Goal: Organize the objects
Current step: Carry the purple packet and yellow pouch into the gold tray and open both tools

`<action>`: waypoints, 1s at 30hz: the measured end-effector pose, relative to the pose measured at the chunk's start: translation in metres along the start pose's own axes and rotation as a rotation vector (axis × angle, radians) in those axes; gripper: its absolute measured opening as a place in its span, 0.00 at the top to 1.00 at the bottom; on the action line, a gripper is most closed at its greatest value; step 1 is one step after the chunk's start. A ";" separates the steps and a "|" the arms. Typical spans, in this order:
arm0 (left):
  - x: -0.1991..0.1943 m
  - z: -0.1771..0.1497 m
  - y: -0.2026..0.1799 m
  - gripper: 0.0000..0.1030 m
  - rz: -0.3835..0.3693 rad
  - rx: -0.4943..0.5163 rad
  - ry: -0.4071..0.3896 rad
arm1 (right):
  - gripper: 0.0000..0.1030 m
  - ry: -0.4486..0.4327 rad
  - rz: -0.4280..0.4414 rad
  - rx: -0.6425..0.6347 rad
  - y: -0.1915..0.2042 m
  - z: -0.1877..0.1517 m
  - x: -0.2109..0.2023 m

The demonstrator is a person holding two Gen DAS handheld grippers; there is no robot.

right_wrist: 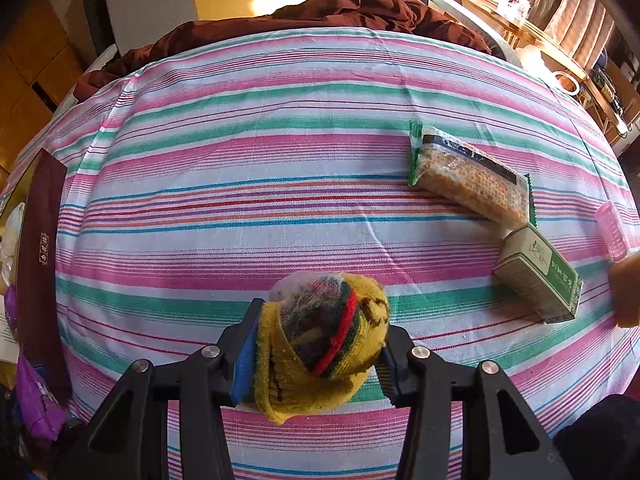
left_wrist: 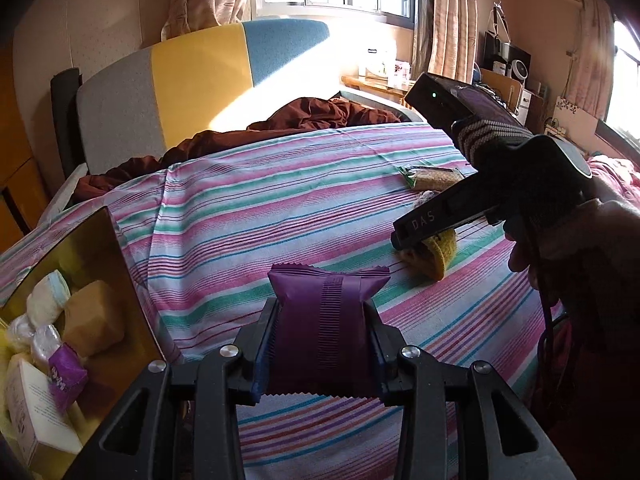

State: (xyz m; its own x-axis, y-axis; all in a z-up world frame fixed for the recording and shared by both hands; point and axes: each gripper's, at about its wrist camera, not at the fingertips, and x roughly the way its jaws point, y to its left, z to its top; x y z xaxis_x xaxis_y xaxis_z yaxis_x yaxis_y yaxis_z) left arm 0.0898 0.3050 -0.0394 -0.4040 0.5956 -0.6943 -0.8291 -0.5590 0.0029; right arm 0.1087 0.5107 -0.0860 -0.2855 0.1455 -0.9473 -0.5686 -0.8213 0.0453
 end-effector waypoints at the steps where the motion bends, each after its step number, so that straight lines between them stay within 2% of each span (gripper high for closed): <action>1: -0.003 0.001 0.002 0.62 -0.001 -0.010 0.001 | 0.52 -0.001 -0.002 0.000 0.010 -0.003 -0.003; 9: -0.034 0.007 0.029 0.61 0.021 -0.096 -0.011 | 0.52 -0.014 -0.014 -0.009 0.017 0.002 0.000; 18: -0.060 0.007 0.088 0.61 0.145 -0.203 -0.031 | 0.52 -0.027 -0.025 -0.017 0.020 0.003 -0.004; 30: -0.085 -0.027 0.165 0.61 0.313 -0.339 -0.012 | 0.52 -0.088 -0.025 -0.056 0.032 0.002 -0.016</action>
State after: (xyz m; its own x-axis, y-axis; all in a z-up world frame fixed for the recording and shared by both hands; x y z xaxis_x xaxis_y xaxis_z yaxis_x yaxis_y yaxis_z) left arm -0.0019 0.1466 0.0011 -0.6204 0.3737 -0.6895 -0.4941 -0.8690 -0.0264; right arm 0.0933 0.4832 -0.0691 -0.3395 0.2120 -0.9164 -0.5329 -0.8462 0.0017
